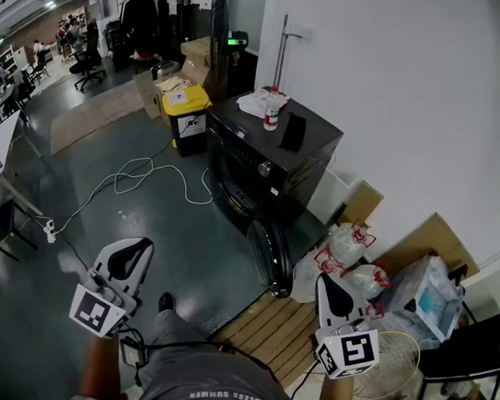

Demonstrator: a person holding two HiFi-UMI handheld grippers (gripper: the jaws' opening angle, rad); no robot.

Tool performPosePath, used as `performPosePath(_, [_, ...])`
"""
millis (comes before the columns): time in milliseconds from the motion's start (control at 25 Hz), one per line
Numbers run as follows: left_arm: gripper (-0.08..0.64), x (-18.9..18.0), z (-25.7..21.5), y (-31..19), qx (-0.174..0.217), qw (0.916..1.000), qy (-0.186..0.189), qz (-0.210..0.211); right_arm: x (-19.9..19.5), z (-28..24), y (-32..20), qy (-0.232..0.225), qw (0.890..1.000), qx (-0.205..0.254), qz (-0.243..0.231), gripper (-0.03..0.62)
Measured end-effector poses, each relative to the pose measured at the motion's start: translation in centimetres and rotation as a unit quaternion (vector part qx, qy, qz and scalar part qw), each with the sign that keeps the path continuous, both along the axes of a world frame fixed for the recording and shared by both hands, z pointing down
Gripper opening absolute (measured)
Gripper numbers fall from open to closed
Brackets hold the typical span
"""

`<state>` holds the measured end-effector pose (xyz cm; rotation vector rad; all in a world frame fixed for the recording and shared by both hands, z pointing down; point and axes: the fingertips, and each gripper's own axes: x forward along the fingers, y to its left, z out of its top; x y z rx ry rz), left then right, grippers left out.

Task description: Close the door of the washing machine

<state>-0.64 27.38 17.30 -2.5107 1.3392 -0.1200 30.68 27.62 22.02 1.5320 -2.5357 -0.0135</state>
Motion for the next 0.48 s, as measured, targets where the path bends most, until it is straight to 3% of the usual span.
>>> performPosePath(480, [0.029,-0.4,0.4,-1.0,-0.006,1.0000,0.000,-0.001,-0.5,0.1,-1.0,-0.003,1.000,0.000,-0.002,0.028])
